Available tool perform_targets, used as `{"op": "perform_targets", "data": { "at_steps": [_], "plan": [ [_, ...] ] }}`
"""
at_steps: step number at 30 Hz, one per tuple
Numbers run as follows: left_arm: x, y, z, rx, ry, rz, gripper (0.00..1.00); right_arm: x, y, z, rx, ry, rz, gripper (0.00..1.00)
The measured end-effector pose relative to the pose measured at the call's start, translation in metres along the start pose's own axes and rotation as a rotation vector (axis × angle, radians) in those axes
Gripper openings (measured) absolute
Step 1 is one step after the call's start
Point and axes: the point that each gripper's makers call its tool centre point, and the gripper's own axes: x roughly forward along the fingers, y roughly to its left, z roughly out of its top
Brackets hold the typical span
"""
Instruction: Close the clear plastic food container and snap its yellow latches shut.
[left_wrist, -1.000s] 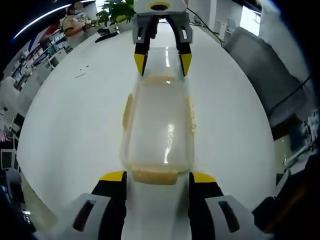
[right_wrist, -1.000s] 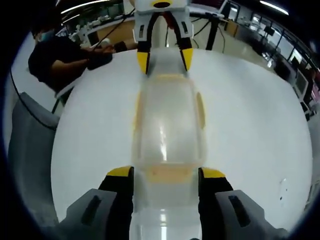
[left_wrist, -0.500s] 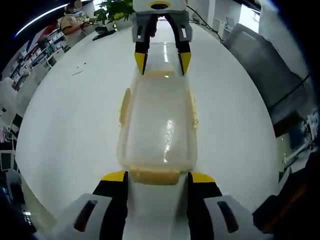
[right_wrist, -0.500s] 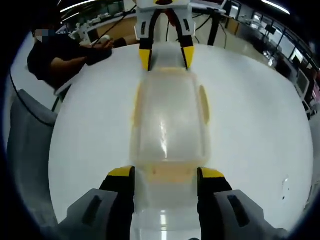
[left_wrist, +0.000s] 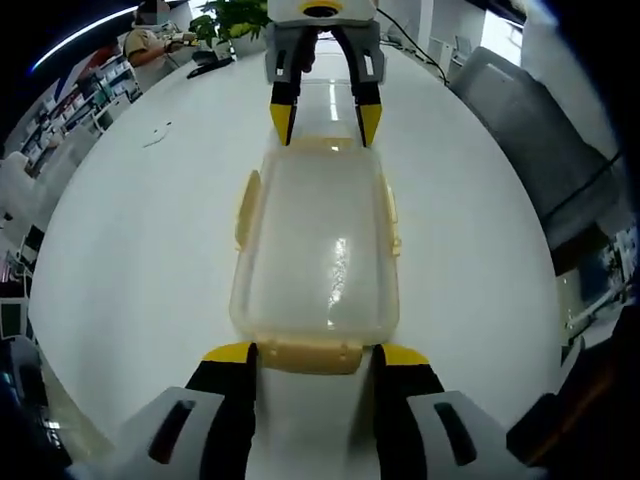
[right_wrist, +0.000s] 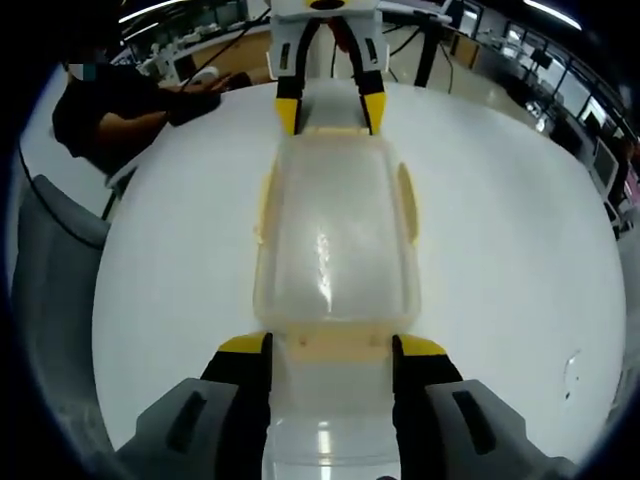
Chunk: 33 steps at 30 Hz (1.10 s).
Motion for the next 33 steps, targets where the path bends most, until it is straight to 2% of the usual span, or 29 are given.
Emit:
{"op": "perform_targets", "data": {
  "at_steps": [15,28,33],
  "plan": [
    [0.000,-0.005,-0.001,-0.035,-0.014,-0.033,0.39,0.006,-0.005,-0.003,-0.013,0.024,-0.006,0.43],
    [0.000,-0.003,0.002,-0.021,-0.012,-0.047,0.36,0.006,-0.010,-0.005,-0.018,0.034,-0.001,0.42],
    [-0.001,-0.003,0.002,-0.018,-0.006,-0.048,0.35,0.007,-0.014,-0.006,-0.021,0.037,-0.001,0.39]
  ]
}}
